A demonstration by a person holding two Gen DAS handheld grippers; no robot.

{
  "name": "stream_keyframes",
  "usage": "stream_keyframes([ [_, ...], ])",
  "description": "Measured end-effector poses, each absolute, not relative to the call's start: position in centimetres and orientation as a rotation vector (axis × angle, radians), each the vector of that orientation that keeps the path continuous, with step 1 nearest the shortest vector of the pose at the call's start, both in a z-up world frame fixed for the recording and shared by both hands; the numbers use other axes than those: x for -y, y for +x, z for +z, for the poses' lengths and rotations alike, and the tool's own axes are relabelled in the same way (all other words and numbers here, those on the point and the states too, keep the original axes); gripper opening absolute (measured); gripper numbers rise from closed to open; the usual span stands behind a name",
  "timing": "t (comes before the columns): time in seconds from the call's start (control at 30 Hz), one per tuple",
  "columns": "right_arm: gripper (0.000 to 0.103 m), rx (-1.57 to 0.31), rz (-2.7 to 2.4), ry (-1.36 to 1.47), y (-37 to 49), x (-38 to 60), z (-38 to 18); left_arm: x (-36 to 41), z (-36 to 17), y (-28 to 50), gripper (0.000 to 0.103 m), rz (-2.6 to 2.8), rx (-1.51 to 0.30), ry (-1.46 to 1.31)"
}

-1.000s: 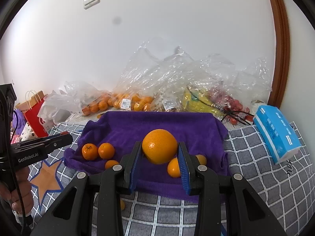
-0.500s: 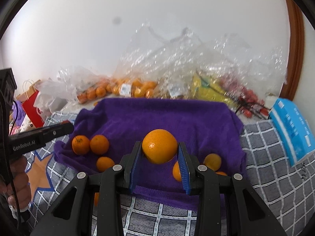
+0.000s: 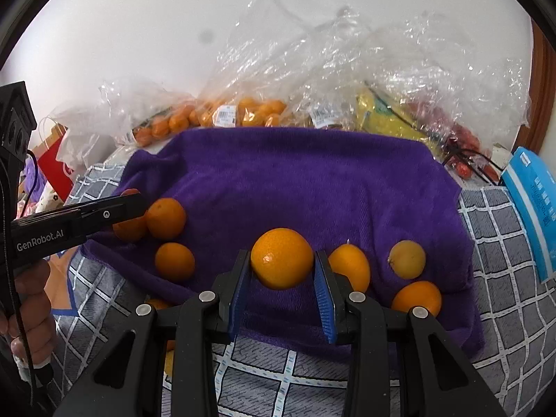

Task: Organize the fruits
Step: 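Lower both fruits onto the purple towel and open both tools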

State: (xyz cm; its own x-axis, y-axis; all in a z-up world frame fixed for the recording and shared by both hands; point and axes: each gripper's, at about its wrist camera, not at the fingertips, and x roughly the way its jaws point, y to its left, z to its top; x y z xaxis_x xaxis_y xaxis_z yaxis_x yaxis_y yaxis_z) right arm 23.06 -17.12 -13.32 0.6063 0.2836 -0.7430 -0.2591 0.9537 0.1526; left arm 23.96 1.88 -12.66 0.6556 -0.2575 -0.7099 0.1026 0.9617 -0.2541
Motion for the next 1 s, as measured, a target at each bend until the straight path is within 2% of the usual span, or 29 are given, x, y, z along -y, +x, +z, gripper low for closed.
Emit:
stream_keyframes([
  [0.67, 0.036, -0.893, 0.309, 0.019, 23.2, 17.1, -13.9, -1.7, -14.0, 23.9, 0.024, -0.221, -0.88, -0.201],
  [1.0, 0.036, -0.83, 0.311, 0.026, 22.2, 17.4, -12.8, -1.7, -14.4, 24.2, 0.024, -0.205, -0.9, -0.224],
])
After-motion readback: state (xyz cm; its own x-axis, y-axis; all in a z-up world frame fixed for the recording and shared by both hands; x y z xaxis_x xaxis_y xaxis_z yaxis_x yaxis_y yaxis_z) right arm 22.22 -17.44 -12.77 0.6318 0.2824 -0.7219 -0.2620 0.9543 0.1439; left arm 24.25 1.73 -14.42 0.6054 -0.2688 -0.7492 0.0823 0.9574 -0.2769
